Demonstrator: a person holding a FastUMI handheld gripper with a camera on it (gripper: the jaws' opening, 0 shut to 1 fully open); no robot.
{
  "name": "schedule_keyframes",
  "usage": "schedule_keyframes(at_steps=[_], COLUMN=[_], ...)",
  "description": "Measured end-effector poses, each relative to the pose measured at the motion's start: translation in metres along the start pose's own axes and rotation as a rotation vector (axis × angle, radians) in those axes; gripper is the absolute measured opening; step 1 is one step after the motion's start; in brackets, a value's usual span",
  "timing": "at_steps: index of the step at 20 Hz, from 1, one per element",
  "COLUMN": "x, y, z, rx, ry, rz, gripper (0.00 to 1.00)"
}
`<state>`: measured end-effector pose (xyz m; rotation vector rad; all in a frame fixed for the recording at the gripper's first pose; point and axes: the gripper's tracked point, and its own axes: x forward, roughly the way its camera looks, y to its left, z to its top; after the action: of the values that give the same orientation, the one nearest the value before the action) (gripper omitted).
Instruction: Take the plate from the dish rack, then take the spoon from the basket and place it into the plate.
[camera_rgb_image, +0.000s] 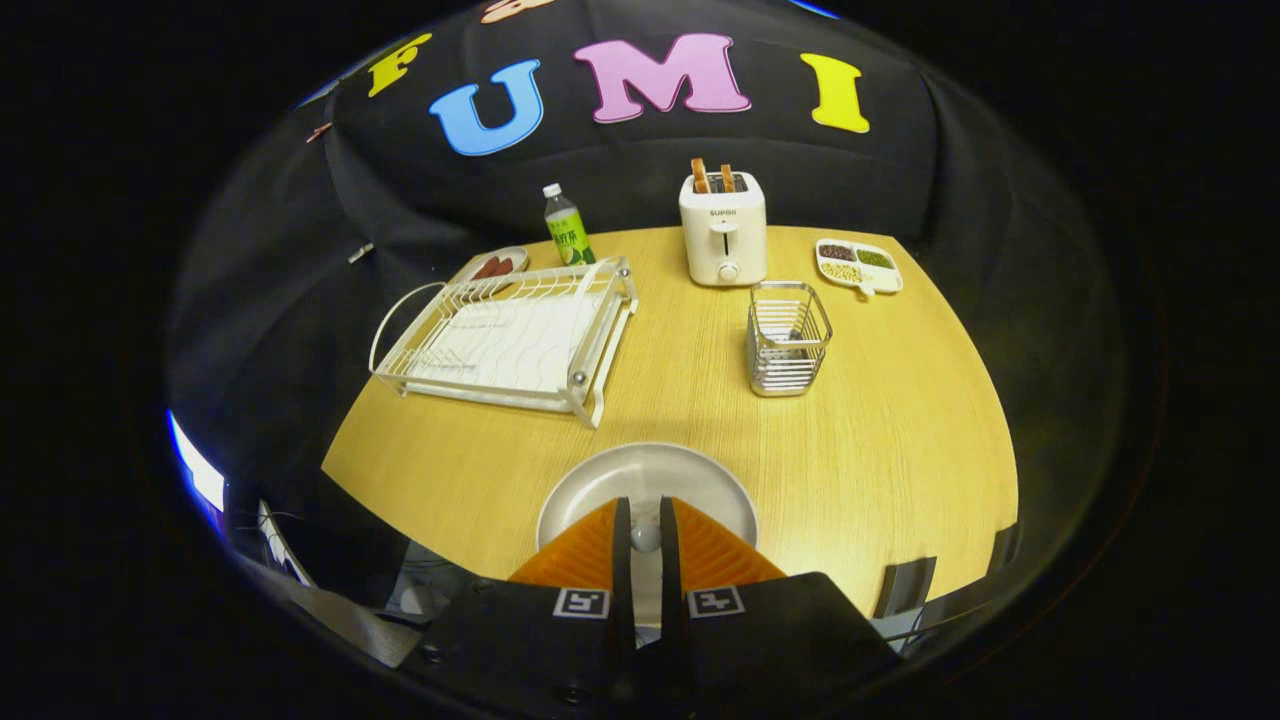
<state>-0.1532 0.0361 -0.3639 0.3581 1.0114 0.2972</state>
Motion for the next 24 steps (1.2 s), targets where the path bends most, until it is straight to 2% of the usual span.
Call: schedule_keyframes(at_steps=[6,8,13,19,24], x=[0.012,0.014,0.018,0.015,-0.002], y=[-0.009,-0.004,-0.003,-0.004,-0.012], z=[-0.026,-0.032,-0.026,-0.009,0.045], rx=[0.009,0.034,0.051,0.045,0.008], ry=[0.071,0.084,0.073,0.041,-0.074], rz=[-0.029,-0.015,-0.014,-0.034,-0.083], gripper=[0.19,0.22,1.00,0.99,0.99])
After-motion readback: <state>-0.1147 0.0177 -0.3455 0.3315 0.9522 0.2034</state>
